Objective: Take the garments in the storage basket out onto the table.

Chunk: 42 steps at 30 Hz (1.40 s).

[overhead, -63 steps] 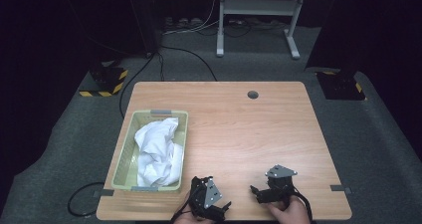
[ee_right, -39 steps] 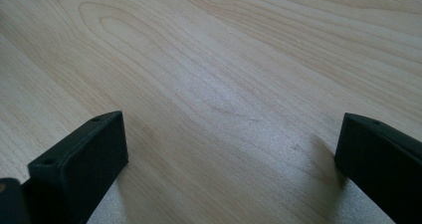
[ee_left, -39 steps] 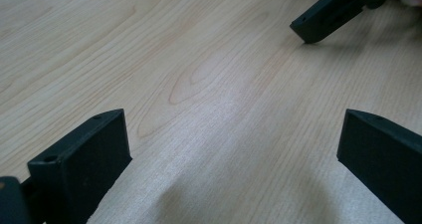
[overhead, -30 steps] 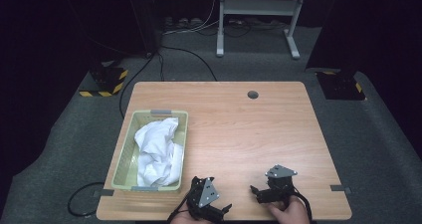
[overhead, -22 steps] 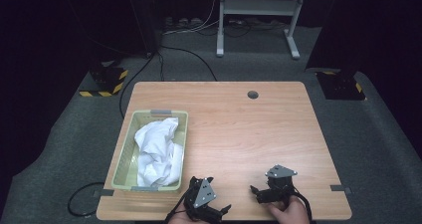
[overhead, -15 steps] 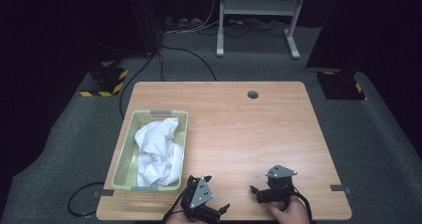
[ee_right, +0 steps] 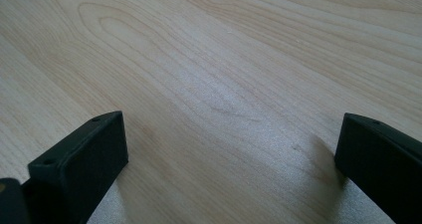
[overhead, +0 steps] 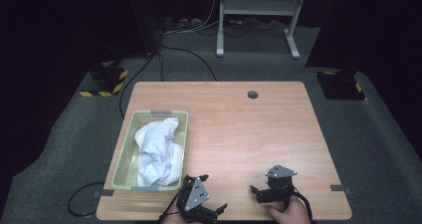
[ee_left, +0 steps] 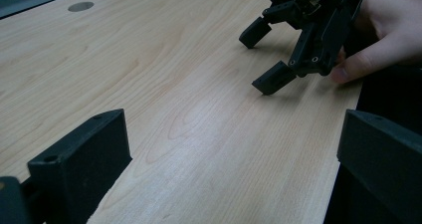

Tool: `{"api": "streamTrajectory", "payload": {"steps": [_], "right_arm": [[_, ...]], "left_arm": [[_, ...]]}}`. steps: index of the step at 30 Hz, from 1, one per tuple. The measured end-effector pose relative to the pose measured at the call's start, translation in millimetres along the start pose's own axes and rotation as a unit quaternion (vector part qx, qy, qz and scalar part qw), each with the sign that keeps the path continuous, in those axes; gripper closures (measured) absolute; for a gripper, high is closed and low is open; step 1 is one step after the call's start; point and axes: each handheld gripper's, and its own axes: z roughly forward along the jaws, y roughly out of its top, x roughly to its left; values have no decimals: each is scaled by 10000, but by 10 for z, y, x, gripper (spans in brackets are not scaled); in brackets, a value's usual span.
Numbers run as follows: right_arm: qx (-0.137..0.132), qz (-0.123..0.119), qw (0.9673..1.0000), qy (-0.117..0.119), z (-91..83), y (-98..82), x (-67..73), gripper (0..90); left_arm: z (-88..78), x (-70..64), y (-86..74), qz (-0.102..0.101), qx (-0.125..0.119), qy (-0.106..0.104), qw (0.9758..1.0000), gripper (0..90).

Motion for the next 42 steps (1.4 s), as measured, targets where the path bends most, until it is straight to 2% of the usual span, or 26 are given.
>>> {"api": "streamTrajectory", "payload": {"steps": [5, 14, 25, 35, 42], "right_arm": [[2, -3, 10000, 0, 0, 0, -1, 0], [1, -1, 10000, -1, 0, 0, 0, 0], [1, -2, 10000, -1, 0, 0, 0, 0], [1, -1, 10000, -1, 0, 0, 0, 0], [0, 2, 10000, 1, 0, 0, 0, 0]], "left_arm": [[-37, 23, -1, 4, 3, 38, 10000, 6], [-163, 95, 9, -56, -118, 197, 9997, 6], [-328, 212, -12, -142, -154, 429, 9989, 6], [-486, 336, -49, -202, -152, 658, 9975, 6], [-579, 410, -73, -314, -175, 775, 9963, 7]]}}
